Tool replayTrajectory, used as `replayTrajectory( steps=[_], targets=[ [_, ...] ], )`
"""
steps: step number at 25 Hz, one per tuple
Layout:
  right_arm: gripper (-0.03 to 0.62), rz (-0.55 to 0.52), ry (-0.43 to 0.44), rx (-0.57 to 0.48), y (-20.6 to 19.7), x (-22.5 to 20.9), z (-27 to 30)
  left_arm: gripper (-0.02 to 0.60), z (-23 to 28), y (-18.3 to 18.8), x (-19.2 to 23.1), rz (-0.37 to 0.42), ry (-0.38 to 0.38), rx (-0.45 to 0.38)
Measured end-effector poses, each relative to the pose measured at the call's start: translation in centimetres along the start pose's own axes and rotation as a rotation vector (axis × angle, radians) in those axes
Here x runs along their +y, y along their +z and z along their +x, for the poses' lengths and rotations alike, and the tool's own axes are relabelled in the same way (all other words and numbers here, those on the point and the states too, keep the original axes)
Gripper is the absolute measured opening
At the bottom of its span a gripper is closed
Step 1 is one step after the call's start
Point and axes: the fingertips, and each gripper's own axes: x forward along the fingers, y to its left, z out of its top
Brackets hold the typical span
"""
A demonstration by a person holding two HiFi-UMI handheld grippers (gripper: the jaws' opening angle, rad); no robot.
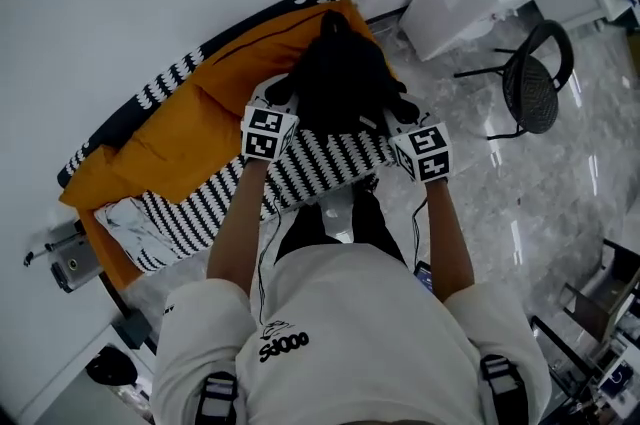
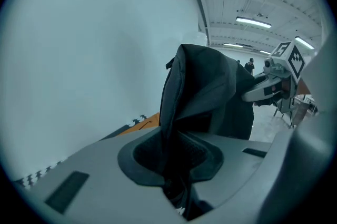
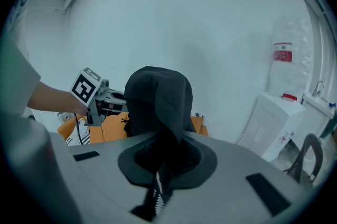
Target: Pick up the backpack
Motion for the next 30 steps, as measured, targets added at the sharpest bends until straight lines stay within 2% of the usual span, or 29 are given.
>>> replayTrajectory(
  steps=[9,14,17,24,30],
  targets=[
    [0.043,-0.083,-0.020,-0.063,7.4,0.8,-4.8,0.066,-5.5,7.1,-0.3,0.017,0.034,-0.108],
    [0.043,-0.050,-0.017,-0.110,10.6,1.1,-6.9,0.066,-8.5,10.2,-0.7,0.035,0.024,-0.197],
    [0.043,-0.072,-0.018,-0.140,12.4,1.6,-8.0,0.064,-10.2,11.8,-0.7,0.051,0.035,-0.232],
    [0.043,-0.180,-0.004,-0.214,16.7,3.3,-9.4,0.064,-14.1,15.0,0.4,0.097,0.083,-0.302],
    [0.043,-0.207,0.020,-0.276,20.0,5.1,-10.2,0.064,-17.6,17.3,1.7,0.123,0.166,-0.347]
  ],
)
